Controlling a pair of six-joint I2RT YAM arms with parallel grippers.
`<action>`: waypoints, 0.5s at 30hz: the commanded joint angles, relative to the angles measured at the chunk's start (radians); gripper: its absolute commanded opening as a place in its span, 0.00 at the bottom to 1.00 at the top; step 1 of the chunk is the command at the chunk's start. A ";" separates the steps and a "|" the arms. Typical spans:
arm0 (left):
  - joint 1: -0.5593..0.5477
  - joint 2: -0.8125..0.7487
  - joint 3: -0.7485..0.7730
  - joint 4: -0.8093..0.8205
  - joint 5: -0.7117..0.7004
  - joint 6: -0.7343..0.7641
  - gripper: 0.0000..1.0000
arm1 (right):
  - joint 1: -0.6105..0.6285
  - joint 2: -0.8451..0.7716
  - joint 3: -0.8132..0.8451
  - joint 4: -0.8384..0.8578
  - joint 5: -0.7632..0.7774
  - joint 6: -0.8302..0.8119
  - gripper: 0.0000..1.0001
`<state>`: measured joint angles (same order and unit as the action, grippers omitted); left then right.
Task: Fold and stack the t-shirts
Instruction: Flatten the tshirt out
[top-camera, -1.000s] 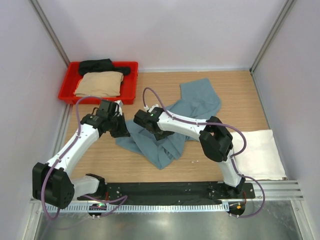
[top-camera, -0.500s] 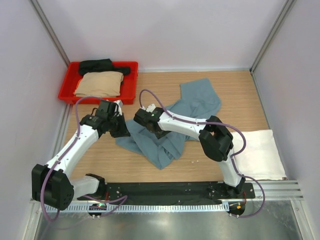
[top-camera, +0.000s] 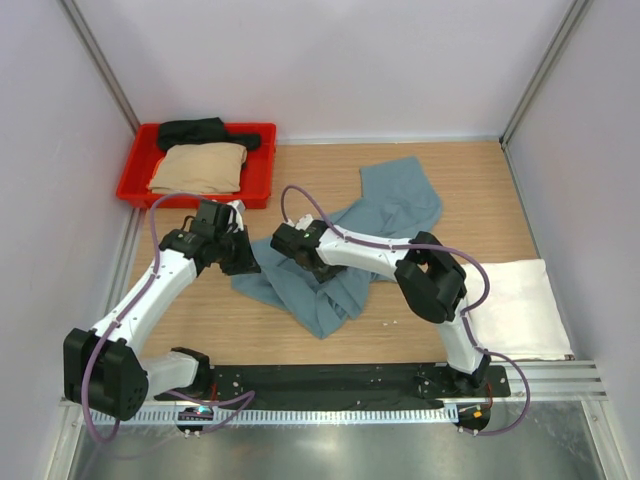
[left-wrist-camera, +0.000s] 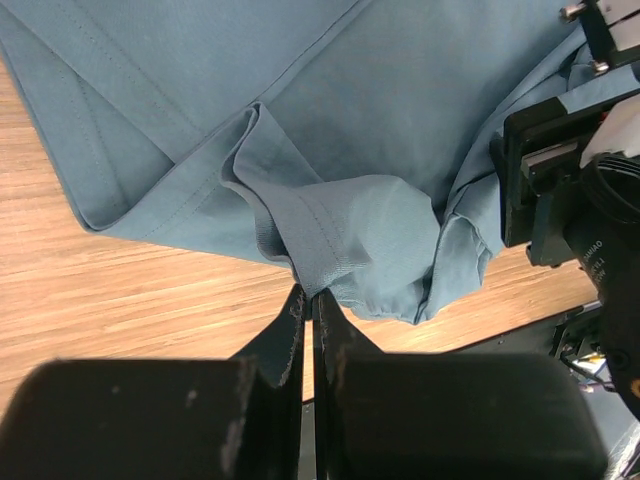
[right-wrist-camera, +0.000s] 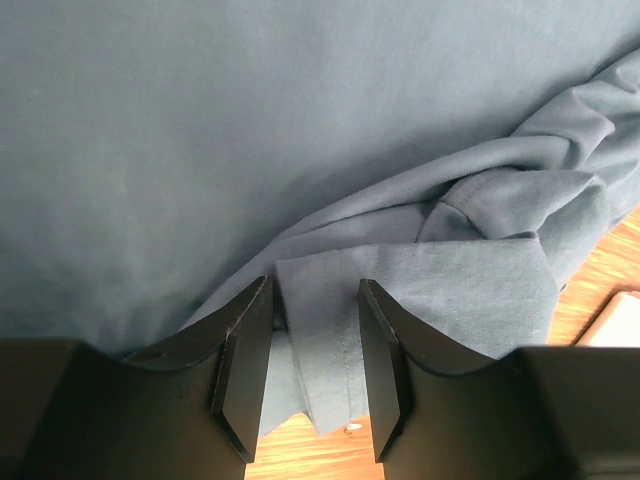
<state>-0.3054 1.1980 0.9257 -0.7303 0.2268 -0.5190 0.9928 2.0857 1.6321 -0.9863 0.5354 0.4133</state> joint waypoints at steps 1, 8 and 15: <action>0.005 -0.017 -0.004 0.028 0.019 0.007 0.00 | 0.000 -0.015 -0.018 0.032 0.014 -0.011 0.45; 0.008 -0.014 -0.001 0.025 0.022 0.007 0.00 | -0.006 0.011 -0.021 0.054 0.044 -0.028 0.41; 0.009 -0.014 -0.002 0.026 0.020 0.008 0.00 | -0.031 -0.012 -0.043 0.052 0.072 -0.019 0.27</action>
<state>-0.3050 1.1980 0.9257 -0.7303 0.2287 -0.5190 0.9749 2.0953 1.5986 -0.9436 0.5602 0.3946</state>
